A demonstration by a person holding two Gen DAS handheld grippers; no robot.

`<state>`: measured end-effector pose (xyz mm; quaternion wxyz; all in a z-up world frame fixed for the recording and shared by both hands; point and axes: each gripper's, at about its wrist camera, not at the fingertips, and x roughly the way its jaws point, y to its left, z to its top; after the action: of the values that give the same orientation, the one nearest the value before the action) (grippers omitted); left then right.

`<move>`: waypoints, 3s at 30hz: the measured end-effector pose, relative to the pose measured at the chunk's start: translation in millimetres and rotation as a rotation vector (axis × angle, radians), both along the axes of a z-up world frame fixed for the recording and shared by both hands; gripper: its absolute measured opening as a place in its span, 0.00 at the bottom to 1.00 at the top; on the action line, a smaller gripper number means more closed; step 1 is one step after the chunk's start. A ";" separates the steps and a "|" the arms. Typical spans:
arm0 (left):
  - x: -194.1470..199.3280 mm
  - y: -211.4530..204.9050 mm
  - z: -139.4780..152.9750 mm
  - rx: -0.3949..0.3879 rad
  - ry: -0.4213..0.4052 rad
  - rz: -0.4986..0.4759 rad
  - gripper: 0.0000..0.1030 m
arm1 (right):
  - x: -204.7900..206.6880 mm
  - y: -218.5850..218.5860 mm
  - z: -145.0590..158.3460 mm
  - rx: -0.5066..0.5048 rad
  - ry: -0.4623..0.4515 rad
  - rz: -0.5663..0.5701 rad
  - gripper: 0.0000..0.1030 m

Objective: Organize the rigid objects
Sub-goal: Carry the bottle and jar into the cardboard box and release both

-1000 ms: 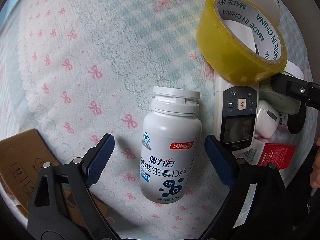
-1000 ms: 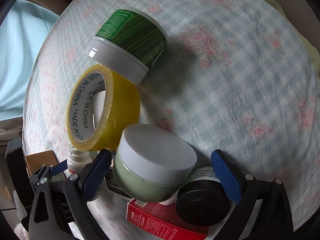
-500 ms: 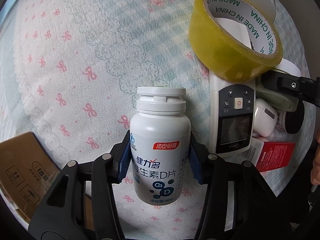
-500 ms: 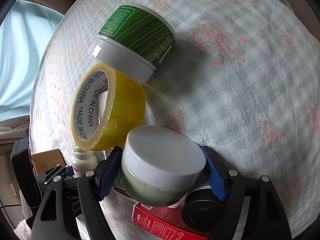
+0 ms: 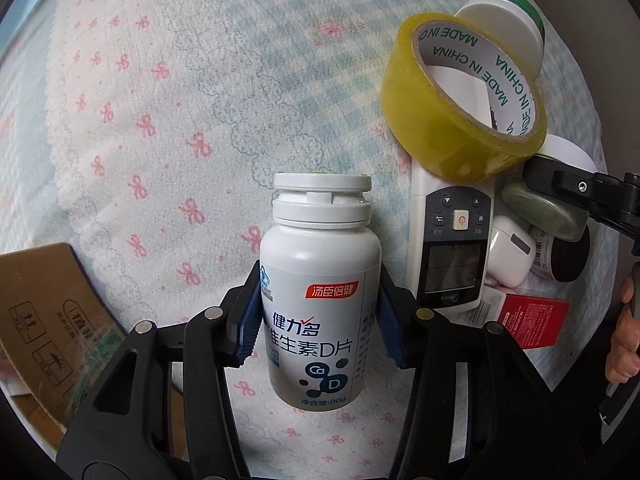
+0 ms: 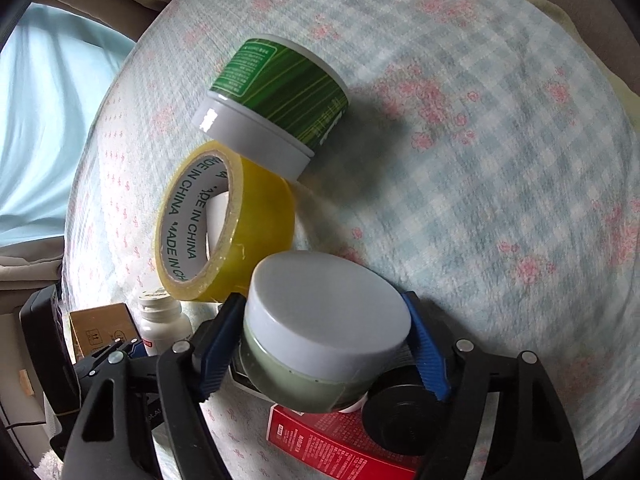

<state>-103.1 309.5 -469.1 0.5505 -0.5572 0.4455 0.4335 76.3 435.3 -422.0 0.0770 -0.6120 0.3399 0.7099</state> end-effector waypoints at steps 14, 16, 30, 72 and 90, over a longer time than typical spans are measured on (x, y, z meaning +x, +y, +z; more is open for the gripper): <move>-25.5 -40.4 101.3 0.122 -0.010 0.123 0.45 | 36.6 -5.4 101.1 0.067 0.092 0.120 0.70; -14.6 -42.7 111.0 0.150 -0.010 0.143 0.45 | 37.7 -19.1 101.1 0.084 0.101 0.147 0.70; -174.8 -119.9 184.3 0.278 -0.015 0.273 0.45 | -2.8 -180.8 162.0 0.165 0.224 0.361 0.70; -333.1 -146.5 -15.9 -0.005 0.017 -0.040 0.45 | -101.4 -489.1 -12.6 0.309 -0.051 0.879 0.69; -312.0 -162.1 11.9 0.130 0.061 -0.138 1.00 | -105.8 -456.4 -1.4 0.372 -0.088 0.908 1.00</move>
<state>-415.1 147.4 -457.2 0.6004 -0.4748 0.4704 0.4391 -29.4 -21.1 -423.3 -0.1178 -0.7036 -0.0972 0.6940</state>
